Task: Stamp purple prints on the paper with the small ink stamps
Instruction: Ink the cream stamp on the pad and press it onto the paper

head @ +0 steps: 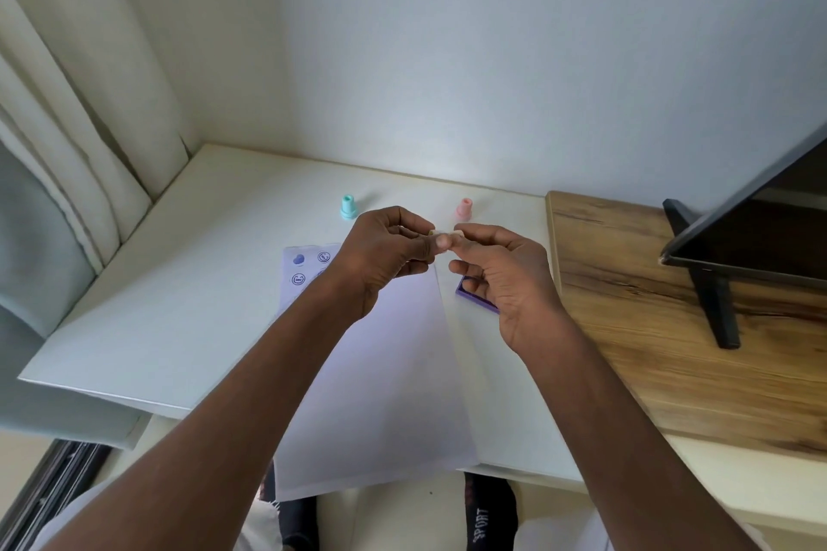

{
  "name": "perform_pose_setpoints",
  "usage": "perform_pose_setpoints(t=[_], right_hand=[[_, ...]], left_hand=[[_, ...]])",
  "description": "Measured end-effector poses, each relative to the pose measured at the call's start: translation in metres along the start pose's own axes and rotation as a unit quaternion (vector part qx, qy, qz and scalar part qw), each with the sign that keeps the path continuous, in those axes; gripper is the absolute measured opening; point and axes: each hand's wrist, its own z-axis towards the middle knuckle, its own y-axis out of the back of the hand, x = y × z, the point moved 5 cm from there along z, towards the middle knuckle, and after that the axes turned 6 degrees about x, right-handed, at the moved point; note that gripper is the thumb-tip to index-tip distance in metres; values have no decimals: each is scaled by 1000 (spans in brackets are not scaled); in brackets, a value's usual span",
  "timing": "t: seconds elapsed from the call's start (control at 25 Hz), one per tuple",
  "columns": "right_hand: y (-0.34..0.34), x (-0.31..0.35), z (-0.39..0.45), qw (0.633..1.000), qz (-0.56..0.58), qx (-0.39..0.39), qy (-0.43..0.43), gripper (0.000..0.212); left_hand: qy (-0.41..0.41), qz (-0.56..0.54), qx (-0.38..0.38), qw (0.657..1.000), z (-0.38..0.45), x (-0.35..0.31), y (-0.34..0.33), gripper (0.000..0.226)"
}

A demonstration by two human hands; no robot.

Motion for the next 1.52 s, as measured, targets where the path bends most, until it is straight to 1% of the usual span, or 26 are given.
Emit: perform_pose_setpoints(t=[0.08,0.24,0.44,0.6,0.64,0.72,0.8,0.92,1.0,1.12,1.28,1.36,1.44,1.52], right_hand=[[-3,0,2,1000,-4,8,7,17],[-5,-3,3,997,46,38,-38,18],[-7,-1,1,998,40,26,-29,16],[-10,8,2,998,-47,37,21,13],[-11,10,2,996,-67,44,32,13],[-15,12,2,993,-92,65,39,13],[-18,11,2,991,-93,93,27,12],[-19,6,2,991,-37,129,-10,15],[-19,3,3,991,-6,134,-24,14],[-20,-1,4,989,50,131,-38,13],[-24,-8,3,976,150,142,-73,14],[-28,-12,1,967,183,148,-93,15],[-37,-17,0,962,204,150,-106,16],[-47,-21,1,957,229,141,-112,17]], left_hand=[[1,-8,-5,1000,1,1,3,29],[5,-66,18,998,0,2,5,26],[1,-52,2,999,-2,0,4,23],[3,-22,7,1000,-4,-5,7,34],[6,-20,10,1000,-5,-6,8,34],[13,-19,13,1000,-5,-6,8,25],[20,-20,17,999,-5,-7,11,17],[7,-6,43,999,-5,-8,12,14],[-15,23,57,998,-7,-9,10,17],[-46,55,37,997,-8,-11,7,22],[-100,88,8,991,-11,-14,5,16],[-102,81,-7,992,-15,-13,8,15],[-81,55,-13,995,-17,-10,14,16],[-70,61,-18,996,-20,-11,19,16]])
